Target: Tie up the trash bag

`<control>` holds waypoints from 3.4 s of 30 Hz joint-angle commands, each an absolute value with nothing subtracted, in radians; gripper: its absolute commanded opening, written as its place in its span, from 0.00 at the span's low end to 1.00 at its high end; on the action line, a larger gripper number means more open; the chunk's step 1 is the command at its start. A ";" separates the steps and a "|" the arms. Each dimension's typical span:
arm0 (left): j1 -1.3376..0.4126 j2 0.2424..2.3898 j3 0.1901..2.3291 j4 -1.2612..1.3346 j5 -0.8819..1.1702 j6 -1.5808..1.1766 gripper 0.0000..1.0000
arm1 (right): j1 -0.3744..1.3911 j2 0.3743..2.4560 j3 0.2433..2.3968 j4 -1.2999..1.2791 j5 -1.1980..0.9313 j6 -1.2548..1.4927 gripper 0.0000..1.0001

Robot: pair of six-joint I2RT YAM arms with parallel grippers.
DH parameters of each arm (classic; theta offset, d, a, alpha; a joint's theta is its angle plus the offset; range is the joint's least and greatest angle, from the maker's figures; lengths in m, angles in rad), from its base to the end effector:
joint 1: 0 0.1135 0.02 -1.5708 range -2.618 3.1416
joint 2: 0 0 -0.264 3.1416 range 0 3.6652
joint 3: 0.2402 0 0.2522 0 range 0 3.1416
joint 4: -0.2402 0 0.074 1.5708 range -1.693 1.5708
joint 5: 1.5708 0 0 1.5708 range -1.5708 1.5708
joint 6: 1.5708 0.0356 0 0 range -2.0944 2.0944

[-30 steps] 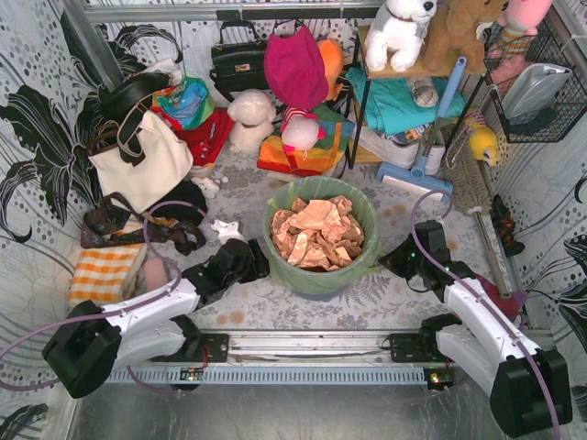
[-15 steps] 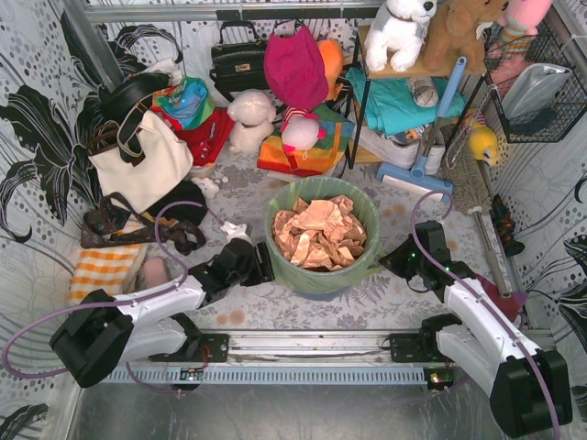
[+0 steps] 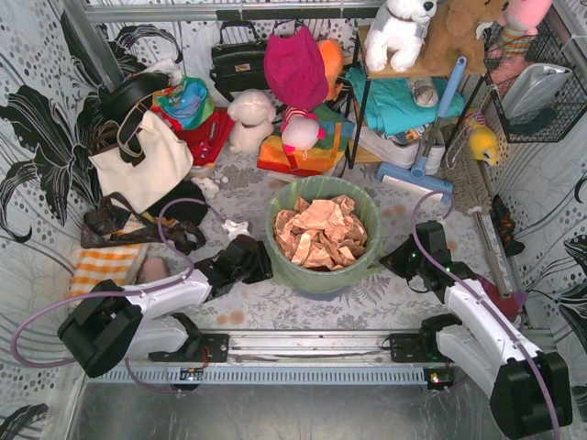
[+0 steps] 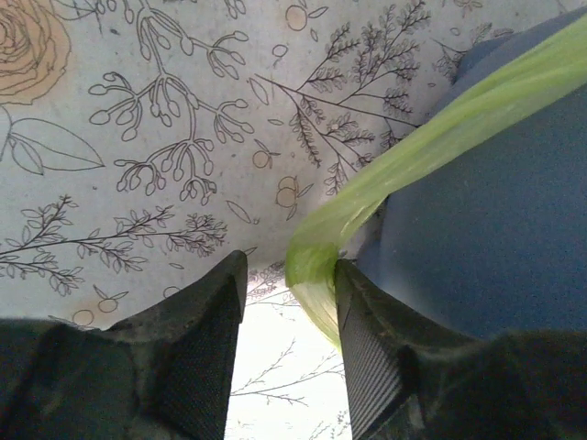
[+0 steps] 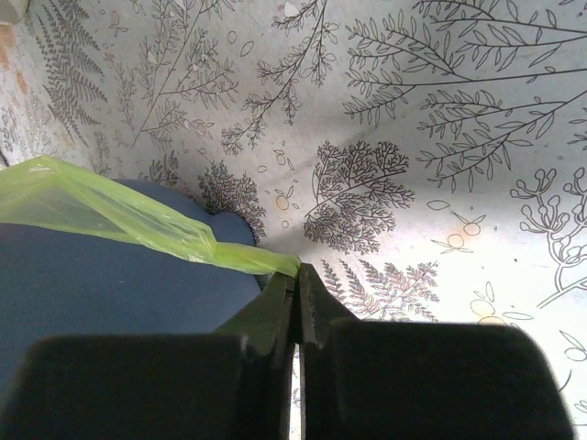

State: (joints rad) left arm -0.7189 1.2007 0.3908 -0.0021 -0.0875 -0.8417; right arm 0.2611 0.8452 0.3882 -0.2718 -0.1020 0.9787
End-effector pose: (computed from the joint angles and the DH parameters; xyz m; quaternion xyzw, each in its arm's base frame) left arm 0.1617 -0.1374 0.1442 -0.0731 0.9253 -0.2314 0.2915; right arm 0.1659 0.0481 0.1839 0.3006 0.8608 0.2750 0.3052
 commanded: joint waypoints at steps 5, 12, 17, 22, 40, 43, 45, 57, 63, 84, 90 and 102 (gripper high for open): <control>-0.713 1.229 0.411 -0.050 -0.123 -0.826 0.36 | 0.258 0.816 0.411 -0.296 -0.057 0.973 0.00; -0.699 1.172 0.420 -0.099 -0.141 -0.812 0.09 | 0.259 0.800 0.445 -0.310 -0.053 0.950 0.00; -0.693 1.067 0.434 -0.189 -0.195 -0.824 0.00 | 0.259 0.768 0.474 -0.332 -0.032 0.945 0.00; -0.691 0.923 0.441 -0.252 -0.244 -0.831 0.00 | 0.259 0.673 0.489 -0.333 0.010 0.968 0.00; -0.690 0.612 0.650 -0.294 -0.179 -0.755 0.00 | 0.258 0.487 0.567 -0.153 -0.088 1.063 0.00; -0.691 0.609 0.683 -0.278 -0.145 -0.751 0.00 | 0.258 0.487 0.575 -0.104 -0.106 1.058 0.00; -0.690 0.609 0.693 -0.259 -0.119 -0.745 0.00 | 0.259 0.493 0.578 -0.077 -0.125 1.061 0.00; -0.691 0.587 0.763 -0.237 -0.118 -0.724 0.00 | 0.258 0.522 0.647 -0.009 -0.170 1.053 0.00; -0.691 0.650 0.826 -0.225 -0.057 -0.685 0.00 | 0.259 0.566 0.682 0.027 -0.204 1.037 0.00; -0.690 0.715 0.846 -0.179 0.245 -0.652 0.00 | 0.259 0.687 0.751 0.032 -0.564 0.897 0.00; -0.691 0.691 0.837 -0.249 0.353 -0.626 0.00 | 0.258 0.635 0.736 -0.075 -0.568 0.859 0.00; -0.690 0.772 0.838 0.065 0.481 -0.707 0.00 | 0.259 0.676 0.690 0.257 -0.604 1.070 0.00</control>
